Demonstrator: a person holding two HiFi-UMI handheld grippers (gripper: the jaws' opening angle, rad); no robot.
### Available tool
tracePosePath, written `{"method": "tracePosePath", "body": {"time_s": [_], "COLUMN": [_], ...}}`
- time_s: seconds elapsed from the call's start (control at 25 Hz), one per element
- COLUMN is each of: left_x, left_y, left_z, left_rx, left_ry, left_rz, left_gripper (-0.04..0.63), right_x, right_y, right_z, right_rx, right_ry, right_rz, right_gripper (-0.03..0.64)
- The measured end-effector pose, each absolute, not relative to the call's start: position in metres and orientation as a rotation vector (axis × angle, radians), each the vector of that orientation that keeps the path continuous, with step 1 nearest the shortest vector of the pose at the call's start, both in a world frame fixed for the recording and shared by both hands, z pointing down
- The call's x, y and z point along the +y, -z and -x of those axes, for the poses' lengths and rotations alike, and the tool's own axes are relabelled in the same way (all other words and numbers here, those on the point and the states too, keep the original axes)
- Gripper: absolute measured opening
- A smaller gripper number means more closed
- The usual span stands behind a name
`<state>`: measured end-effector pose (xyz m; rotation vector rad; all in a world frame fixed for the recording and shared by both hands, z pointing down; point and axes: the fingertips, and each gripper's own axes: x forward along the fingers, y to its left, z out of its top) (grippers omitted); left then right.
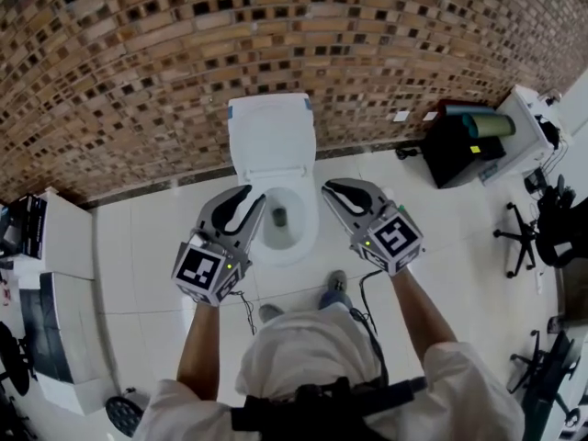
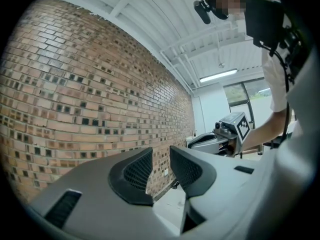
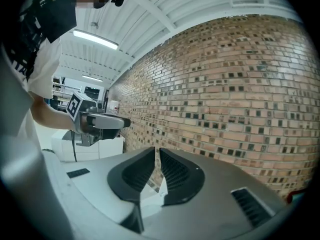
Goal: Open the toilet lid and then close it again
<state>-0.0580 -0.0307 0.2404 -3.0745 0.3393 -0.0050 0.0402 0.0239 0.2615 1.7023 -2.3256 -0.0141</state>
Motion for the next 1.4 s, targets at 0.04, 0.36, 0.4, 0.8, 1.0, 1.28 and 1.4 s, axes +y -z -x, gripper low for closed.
{"method": "tracePosePath", "body": {"time_s": [0.04,0.36,0.4,0.8,1.0,1.28,1.4], "left_x": [-0.032,-0.044,-0.045,-0.048,-0.058,-0.072,-0.076], "left_y": [-0.241,-0.252,-0.253,-0.260,-0.271,-0.291,-0.296], "left_z": [0.060,0.085,0.086,0.043,-0.003,-0.067,-0.079], "left_rx": [0.350,0.482,0.496,0.635,0.854,0.994,0.992], "left_ry": [-0.003,0.022,0.025,0.097,0.101,0.187,0.202], "left_rz": [3.073,3.094,3.093,3.040,3.040,3.028,3.026], "left_gripper": [0.107,0.107,0.106,0.107,0.107,0.107,0.107], "right_x": [0.025,0.016,0.014,-0.040,-0.102,-0.196,-0.231], "right_y": [-0.264,-0.279,-0.280,-0.304,-0.305,-0.344,-0.374], "right_z": [-0.041,-0.053,-0.056,-0.138,-0.193,-0.254,-0.255], "right_rx": [-2.322,-2.323,-2.319,-2.360,-2.413,-2.330,-2.306], "right_ry": [0.003,-0.041,-0.049,-0.124,-0.073,-0.186,-0.287], "right_rz": [-1.698,-1.611,-1.601,-1.313,-1.084,-0.765,-0.667], "right_gripper": [0.034,0.034,0.034,0.172,0.201,0.246,0.280]}}
